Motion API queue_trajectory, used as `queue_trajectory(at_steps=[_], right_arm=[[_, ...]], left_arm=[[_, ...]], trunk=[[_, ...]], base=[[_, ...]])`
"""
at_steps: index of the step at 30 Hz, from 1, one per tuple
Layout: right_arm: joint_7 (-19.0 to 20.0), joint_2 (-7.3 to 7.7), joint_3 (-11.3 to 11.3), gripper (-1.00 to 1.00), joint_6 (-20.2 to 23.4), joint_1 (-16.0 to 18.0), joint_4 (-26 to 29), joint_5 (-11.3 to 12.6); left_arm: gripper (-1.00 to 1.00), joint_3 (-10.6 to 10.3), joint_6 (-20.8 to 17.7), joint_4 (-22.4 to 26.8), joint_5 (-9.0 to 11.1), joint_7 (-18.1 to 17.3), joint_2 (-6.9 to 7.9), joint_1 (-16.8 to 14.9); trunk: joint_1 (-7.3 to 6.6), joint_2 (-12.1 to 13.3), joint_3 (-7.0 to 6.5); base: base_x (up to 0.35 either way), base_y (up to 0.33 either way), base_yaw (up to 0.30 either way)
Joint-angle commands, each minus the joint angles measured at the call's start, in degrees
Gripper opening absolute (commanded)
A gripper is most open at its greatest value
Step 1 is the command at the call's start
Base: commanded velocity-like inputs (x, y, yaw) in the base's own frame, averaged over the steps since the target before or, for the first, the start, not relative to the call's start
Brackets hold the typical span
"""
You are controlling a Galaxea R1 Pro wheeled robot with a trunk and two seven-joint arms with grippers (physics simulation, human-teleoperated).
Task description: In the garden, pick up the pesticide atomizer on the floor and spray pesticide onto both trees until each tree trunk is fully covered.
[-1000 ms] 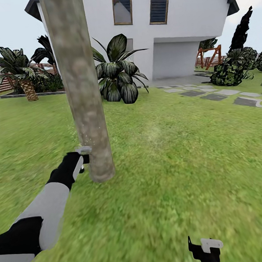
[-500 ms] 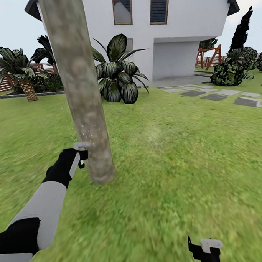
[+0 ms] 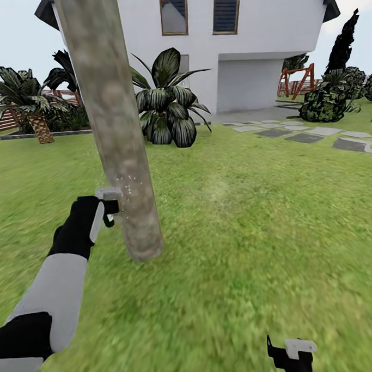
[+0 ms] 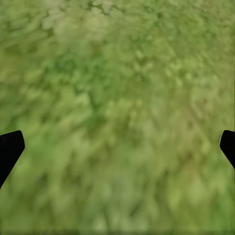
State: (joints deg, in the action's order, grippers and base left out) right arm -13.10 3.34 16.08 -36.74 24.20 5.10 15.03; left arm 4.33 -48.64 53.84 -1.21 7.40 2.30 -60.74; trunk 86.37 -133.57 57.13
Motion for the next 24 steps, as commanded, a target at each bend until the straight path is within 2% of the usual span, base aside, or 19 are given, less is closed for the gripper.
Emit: queue_trajectory(at_steps=[1, 4, 5, 6, 9, 12, 14, 17, 20, 21, 24], right_arm=[[0.0, 0.0, 0.0, 1.0, 0.0, -0.01, 0.0, 0.0], [0.0, 0.0, 0.0, 1.0, -0.04, 0.01, 0.0, 0.0], [0.0, 0.0, 0.0, 1.0, -0.04, 0.0, 0.0, 0.0], [0.0, 0.0, 0.0, 1.0, -0.03, 0.0, 0.0, 0.0], [0.0, 0.0, 0.0, 1.0, -0.03, 0.0, 0.0, 0.0], [0.0, 0.0, 0.0, 1.0, -0.02, 0.04, 0.0, 0.0], [0.0, 0.0, 0.0, 1.0, -0.02, 0.04, 0.0, 0.0], [0.0, 0.0, 0.0, 1.0, -0.04, 0.0, 0.0, 0.0], [0.0, 0.0, 0.0, 1.0, 0.0, -0.01, 0.0, 0.0], [0.0, 0.0, 0.0, 1.0, 0.0, 0.0, 0.0, 0.0], [0.0, 0.0, 0.0, 1.0, 0.01, 0.02, 0.0, 0.0]], left_arm=[[-1.0, -0.16, -1.79, 1.42, 0.07, -0.01, -0.95, -0.01], [-1.0, -0.66, -3.29, 3.83, -0.2, 0.05, -5.09, -0.22], [-1.0, -1.31, -3.65, 4.55, -0.25, 0.08, -5.97, -0.63], [-1.0, -1.64, -4.68, 4.84, -0.32, 0.1, -6.09, -1.34], [-1.0, -1.46, -5.93, 5.05, -0.39, 0.13, -5.41, -2.16], [-1.0, -1.2, -6.22, 4.94, -0.22, 0.09, -0.76, -2.93], [-1.0, -1.22, -6.27, 4.97, -0.02, 0.07, 0.42, -3.11], [-1.0, -1.46, -6.29, 5.02, 0.12, 0.1, -0.69, -4.08], [-1.0, -1.69, -6.47, 4.82, 0.07, 0.21, -3.39, -5.3], [-1.0, -1.72, -7.22, 4.9, 0.0, 0.23, -3.66, -5.44], [-1.0, -1.32, -8.09, 4.69, -0.28, 0.13, -2.61, -5.52]], trunk=[[0.01, 0.0, 0.0], [0.01, 0.0, 0.0], [0.01, 0.0, 0.0], [0.01, 0.0, 0.0], [0.01, 0.0, 0.0], [0.01, 0.0, 0.0], [0.01, 0.0, 0.0], [0.01, 0.0, 0.0], [0.01, 0.0, 0.0], [0.01, 0.0, 0.0], [0.01, 0.0, 0.0]], base=[[0.0, 0.0, 0.0], [0.0, 0.0, 0.0], [0.0, 0.0, 0.0], [0.0, 0.0, 0.0], [0.0, 0.0, 0.0], [0.0, 0.0, 0.0], [0.0, 0.0, 0.0], [0.0, 0.0, 0.0], [0.0, 0.0, 0.0], [0.0, 0.0, 0.0], [0.0, 0.0, 0.0]])
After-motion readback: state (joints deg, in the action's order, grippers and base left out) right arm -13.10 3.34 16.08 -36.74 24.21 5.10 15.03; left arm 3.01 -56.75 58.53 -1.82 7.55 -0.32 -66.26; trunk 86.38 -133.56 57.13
